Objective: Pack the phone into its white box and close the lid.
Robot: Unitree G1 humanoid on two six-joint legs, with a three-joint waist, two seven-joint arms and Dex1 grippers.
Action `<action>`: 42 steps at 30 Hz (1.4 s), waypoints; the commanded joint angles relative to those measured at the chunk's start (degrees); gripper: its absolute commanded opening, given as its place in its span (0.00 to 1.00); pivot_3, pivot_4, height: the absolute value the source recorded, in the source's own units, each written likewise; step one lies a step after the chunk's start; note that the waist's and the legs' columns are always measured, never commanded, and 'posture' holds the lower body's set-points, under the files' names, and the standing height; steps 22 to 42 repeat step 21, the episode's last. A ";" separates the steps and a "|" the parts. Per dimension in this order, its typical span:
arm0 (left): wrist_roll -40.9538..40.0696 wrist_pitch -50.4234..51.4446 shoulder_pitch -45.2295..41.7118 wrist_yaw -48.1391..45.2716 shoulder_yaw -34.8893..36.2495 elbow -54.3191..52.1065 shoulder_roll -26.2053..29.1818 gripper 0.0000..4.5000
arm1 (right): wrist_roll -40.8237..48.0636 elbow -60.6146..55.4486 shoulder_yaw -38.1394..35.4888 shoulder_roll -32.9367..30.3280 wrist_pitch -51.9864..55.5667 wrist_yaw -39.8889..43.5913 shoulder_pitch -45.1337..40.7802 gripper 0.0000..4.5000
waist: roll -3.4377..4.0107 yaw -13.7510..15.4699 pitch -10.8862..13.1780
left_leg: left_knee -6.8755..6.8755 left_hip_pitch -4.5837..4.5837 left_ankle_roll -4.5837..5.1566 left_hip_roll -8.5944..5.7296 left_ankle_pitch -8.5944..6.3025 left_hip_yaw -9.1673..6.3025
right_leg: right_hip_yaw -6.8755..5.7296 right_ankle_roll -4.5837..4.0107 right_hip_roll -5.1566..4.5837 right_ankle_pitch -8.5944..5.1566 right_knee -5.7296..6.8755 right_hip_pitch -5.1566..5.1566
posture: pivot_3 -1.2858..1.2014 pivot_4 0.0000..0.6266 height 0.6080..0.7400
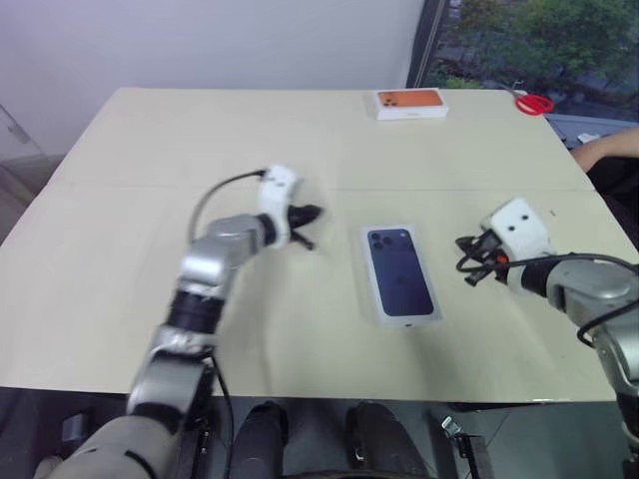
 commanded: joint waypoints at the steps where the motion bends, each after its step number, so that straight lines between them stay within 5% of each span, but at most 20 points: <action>1: -2.48 -2.74 7.92 -4.75 4.72 -8.99 6.48 0.00 | 1.01 4.79 -2.74 2.25 -5.75 1.50 -2.51 0.01 | -0.01 0.19 0.00 | 0.05 -0.01 -0.02 -0.02 0.01 -0.03 | -0.07 0.00 -0.06 0.00 -0.02 0.07 | 0.52 0.24 1.00; 5: -3.91 -5.71 17.83 -7.06 11.26 -12.49 13.65 0.00 | 2.98 11.33 -4.28 3.93 -9.73 5.10 -3.15 0.01 | 0.01 0.18 0.04 | 0.06 0.00 -0.01 -0.02 0.00 0.03 | -0.05 0.00 -0.12 0.00 -0.18 0.16 | 0.52 0.24 1.00; 15: -10.17 -5.22 29.23 -6.55 24.56 -14.84 17.46 0.00 | 5.32 16.92 -5.86 5.04 -14.84 9.99 -1.24 0.01 | 0.02 -0.07 0.03 | 0.04 0.02 0.03 0.00 -0.03 0.00 | -0.11 -0.01 -0.14 0.00 -0.18 0.19 | 0.52 0.24 1.00; 42: -11.64 -3.53 29.90 -6.33 24.81 -14.70 19.25 0.00 | 6.58 13.73 -7.03 6.23 -14.25 9.42 1.08 0.01 | 0.02 -0.06 0.03 | 0.04 0.02 0.03 0.01 -0.03 0.01 | -0.09 -0.01 -0.13 0.00 -0.14 0.17 | 0.52 0.24 1.00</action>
